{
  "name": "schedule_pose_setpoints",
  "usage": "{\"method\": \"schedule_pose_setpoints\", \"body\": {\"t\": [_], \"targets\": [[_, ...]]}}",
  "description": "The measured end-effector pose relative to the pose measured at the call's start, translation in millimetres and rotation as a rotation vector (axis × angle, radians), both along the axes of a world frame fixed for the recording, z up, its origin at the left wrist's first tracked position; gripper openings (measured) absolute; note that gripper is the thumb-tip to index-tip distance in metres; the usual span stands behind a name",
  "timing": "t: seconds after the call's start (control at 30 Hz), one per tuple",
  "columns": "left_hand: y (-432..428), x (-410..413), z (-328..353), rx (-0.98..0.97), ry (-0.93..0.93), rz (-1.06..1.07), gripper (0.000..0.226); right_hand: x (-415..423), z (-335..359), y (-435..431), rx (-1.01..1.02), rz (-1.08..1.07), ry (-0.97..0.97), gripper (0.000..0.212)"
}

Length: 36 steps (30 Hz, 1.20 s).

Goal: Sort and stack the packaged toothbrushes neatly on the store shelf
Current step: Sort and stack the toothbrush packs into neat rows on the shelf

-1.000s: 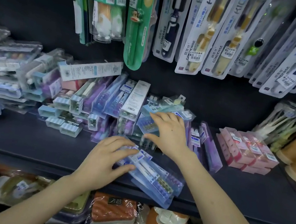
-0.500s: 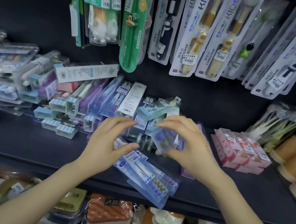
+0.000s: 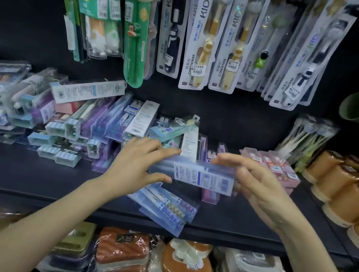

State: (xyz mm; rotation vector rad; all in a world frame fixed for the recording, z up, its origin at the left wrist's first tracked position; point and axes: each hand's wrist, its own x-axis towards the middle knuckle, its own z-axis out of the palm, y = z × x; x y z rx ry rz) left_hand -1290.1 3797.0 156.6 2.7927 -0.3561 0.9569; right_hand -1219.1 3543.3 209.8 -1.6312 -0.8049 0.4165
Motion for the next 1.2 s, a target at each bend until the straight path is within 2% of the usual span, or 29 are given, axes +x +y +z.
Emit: {"method": "schedule_pose_setpoints", "body": {"t": [0.07,0.13,0.2,0.3,0.37,0.47,0.57,0.63,0.73,0.87,0.93,1.0,1.07,1.13,1.2], "targets": [[2.0,2.3,1.8,0.081,-0.027,-0.001,0.062,-2.1,-2.5,3.1,-0.202,-0.046,-0.156,0.037],[-0.3,6.8,5.9,0.143,-0.045,-0.003,0.061,-1.2,-7.4,10.4,-0.366,-0.01,-0.273,0.022],[-1.1,9.7,9.4,0.168,-0.033,-0.002,0.061,1.5,-13.2,14.6,-0.397,0.011,-0.285,0.027],[12.9,2.9,7.3,0.099,0.022,0.052,0.062,8.3,-22.6,10.5,-0.358,-0.067,-0.242,0.033],[26.5,-9.8,-2.9,0.058,0.059,0.1,0.064,12.1,-33.2,7.4,-0.43,-0.123,-0.3,0.034],[33.9,-26.9,-28.8,0.096,0.162,0.101,0.066,11.4,-55.0,13.9,-0.555,-0.164,-0.378,0.034],[24.9,-32.1,-50.9,0.15,0.228,0.039,0.066,4.0,-75.8,31.6,-0.529,-0.186,-0.449,0.037],[18.6,-29.2,-57.1,0.174,0.272,0.018,0.071,1.4,-86.9,43.3,-0.527,-0.163,-0.472,0.038],[13.3,-22.5,-61.6,0.209,0.35,0.012,0.075,0.1,-96.3,52.2,-0.568,-0.063,-0.409,0.037],[10.5,-20.5,-66.3,0.192,0.404,0.0,0.07,2.5,-98.2,48.6,-0.589,0.057,-0.369,0.033],[10.8,-21.3,-68.2,0.178,0.405,0.0,0.067,6.3,-95.0,43.8,-0.513,0.064,-0.316,0.031],[11.8,-21.3,-69.0,0.167,0.403,-0.002,0.067,15.0,-90.6,36.3,-0.389,-0.125,-0.316,0.028],[13.1,-20.7,-70.1,0.16,0.394,-0.008,0.067,31.2,-89.4,25.8,-0.345,-0.527,-0.43,0.024],[12.9,-19.3,-69.0,0.149,0.375,-0.021,0.067,50.2,-89.8,15.9,-0.492,-0.845,-0.528,0.024],[11.1,-16.0,-65.7,0.13,0.345,-0.032,0.064,67.6,-95.2,11.5,-0.725,-0.877,-0.483,0.034]]}}
